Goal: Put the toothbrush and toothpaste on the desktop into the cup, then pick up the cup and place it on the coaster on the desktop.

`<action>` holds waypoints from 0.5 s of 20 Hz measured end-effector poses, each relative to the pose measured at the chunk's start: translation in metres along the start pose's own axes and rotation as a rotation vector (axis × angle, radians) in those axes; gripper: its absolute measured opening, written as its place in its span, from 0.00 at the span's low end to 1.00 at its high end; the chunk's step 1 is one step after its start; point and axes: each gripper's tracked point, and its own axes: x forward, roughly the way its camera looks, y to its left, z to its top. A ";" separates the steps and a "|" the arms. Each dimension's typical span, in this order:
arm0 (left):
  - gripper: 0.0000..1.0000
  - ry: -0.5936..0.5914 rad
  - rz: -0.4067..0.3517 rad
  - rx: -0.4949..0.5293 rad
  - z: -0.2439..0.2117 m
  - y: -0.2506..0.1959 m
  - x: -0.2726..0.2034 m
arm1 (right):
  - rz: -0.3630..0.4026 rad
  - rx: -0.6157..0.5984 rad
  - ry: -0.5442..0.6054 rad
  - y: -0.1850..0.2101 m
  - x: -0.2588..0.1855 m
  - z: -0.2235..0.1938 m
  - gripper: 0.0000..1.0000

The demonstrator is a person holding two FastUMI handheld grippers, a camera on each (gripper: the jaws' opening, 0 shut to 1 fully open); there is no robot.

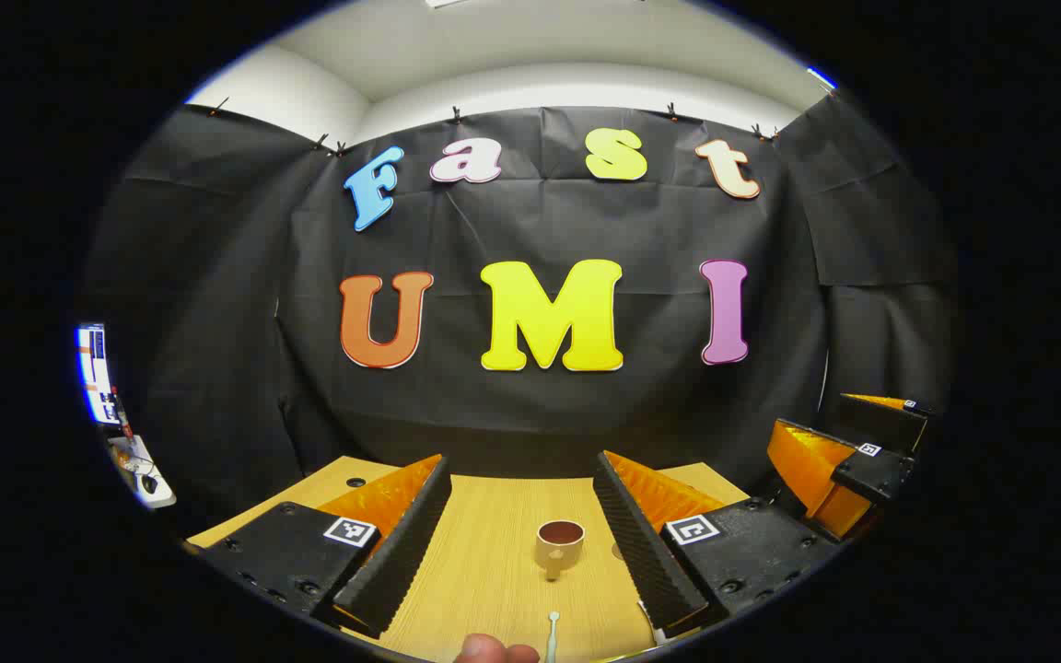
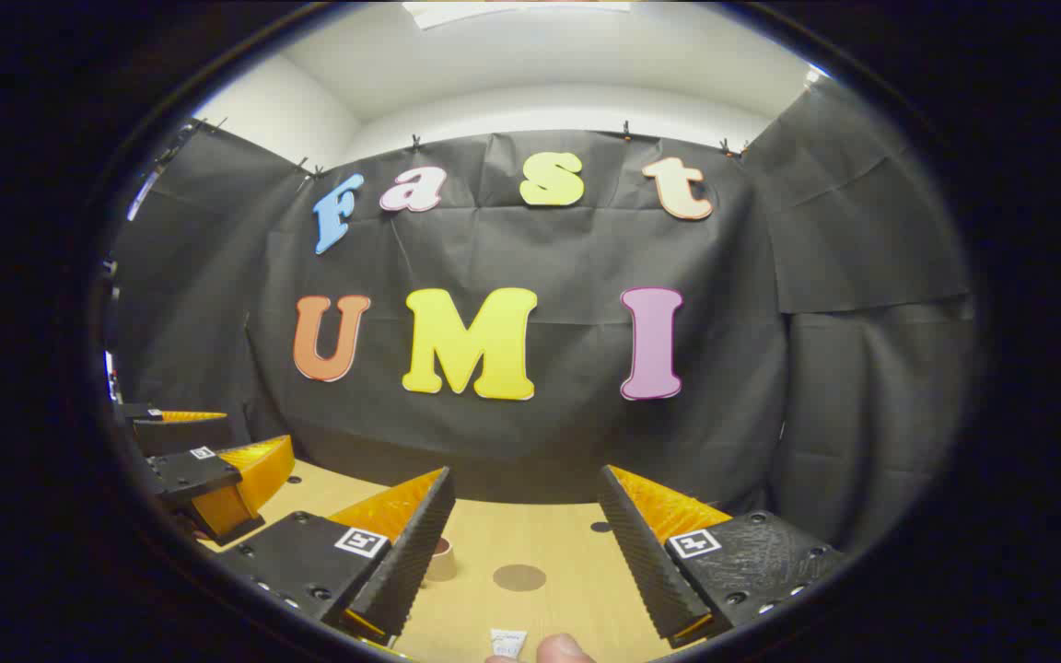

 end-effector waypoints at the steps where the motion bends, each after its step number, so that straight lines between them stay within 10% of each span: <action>1: 0.98 0.006 0.004 -0.001 -0.001 0.001 0.001 | 0.007 -0.005 0.000 0.001 0.002 -0.001 0.95; 10: 0.90 0.000 -0.001 0.009 -0.002 -0.012 0.009 | -0.006 0.003 0.013 -0.018 0.015 -0.004 0.95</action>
